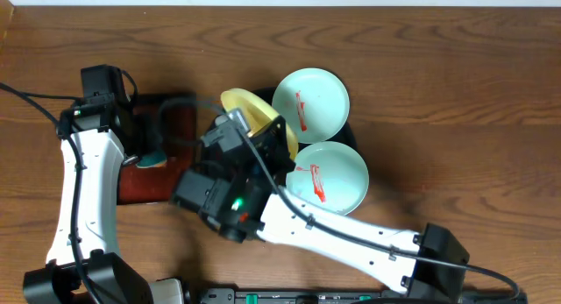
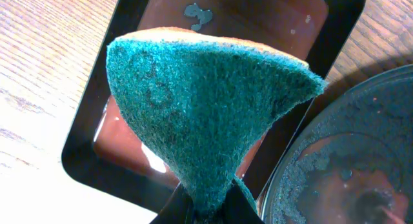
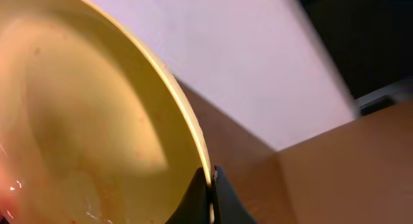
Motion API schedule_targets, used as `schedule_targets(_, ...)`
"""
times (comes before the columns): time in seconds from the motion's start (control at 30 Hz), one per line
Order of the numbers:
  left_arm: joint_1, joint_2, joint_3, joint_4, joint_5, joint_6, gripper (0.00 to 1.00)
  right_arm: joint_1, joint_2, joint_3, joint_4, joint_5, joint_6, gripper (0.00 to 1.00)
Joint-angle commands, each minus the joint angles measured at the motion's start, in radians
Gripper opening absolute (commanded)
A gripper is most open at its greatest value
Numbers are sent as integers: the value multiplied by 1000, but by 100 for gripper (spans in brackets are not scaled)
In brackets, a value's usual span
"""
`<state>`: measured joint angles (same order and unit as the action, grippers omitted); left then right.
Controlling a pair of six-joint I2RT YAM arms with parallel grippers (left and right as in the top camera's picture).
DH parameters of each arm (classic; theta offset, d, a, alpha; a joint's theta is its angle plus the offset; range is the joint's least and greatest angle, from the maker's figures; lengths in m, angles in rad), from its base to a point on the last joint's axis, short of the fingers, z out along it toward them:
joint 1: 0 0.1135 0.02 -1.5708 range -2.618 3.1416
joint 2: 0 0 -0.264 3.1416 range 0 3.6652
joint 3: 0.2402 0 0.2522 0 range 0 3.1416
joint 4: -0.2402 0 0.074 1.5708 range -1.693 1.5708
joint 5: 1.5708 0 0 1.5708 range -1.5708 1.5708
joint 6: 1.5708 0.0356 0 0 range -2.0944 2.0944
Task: Clean dirty plates on tray and stack at the side
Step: 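Lift the yellow plate with right gripper and carry it right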
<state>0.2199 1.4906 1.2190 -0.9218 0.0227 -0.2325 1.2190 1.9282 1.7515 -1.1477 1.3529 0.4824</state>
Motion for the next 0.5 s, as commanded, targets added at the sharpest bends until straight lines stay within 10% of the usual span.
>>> schedule_targets(0.0, 4, 0, -7, -4, -12, -7, 8, 18, -37, 15, 0, 141, 23, 1)
schedule_targets(0.47, 4, 0, -7, -4, -12, -7, 8, -121, -37, 14, -18, -500, 55, 1)
